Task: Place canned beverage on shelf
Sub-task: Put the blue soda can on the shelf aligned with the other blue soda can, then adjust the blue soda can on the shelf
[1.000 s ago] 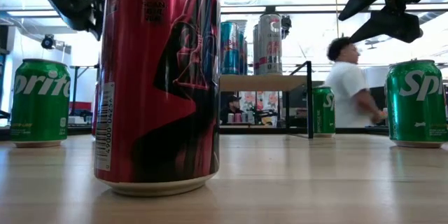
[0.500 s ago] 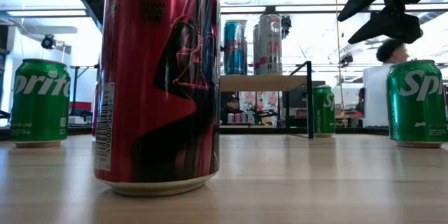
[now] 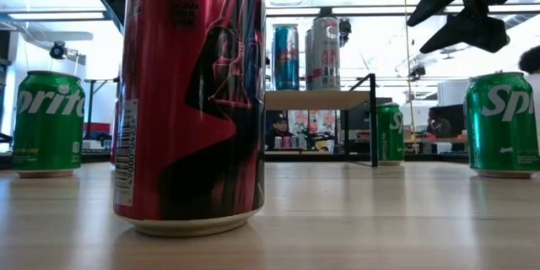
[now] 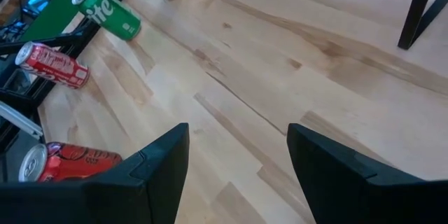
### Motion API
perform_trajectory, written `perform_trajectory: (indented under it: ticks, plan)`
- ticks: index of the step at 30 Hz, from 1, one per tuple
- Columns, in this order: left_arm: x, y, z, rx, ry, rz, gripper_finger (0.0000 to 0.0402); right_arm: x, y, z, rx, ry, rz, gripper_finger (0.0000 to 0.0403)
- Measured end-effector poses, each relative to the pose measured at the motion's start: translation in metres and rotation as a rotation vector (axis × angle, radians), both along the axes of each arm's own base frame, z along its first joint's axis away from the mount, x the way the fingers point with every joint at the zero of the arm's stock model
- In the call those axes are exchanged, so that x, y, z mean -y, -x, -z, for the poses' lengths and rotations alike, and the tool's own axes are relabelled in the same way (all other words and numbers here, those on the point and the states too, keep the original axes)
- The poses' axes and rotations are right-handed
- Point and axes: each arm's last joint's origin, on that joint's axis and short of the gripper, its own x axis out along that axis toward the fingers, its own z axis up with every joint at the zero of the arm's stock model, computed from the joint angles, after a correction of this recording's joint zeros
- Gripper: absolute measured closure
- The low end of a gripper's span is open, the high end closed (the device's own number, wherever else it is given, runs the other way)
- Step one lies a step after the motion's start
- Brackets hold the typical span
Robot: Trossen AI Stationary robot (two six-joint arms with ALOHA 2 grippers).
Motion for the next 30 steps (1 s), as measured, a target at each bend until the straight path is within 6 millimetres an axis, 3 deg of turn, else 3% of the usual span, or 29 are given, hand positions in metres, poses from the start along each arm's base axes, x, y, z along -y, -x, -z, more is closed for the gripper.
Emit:
perform_trajectory:
  ticks: [8,24,30]
  plan:
    - [-0.010,0.006,0.000,-0.065,-0.015,-0.036,0.0100,0.001,0.001,0.001,-0.017,0.013,0.006,0.0173]
    - [-0.041,-0.027,0.012,-0.080,0.027,-0.064,0.0101,0.003,0.001,0.001,-0.019,0.010,0.021,0.0173]
    - [-0.045,-0.024,0.008,-0.094,0.032,-0.079,0.0101,0.002,0.001,0.002,-0.023,-0.013,0.015,0.0173]
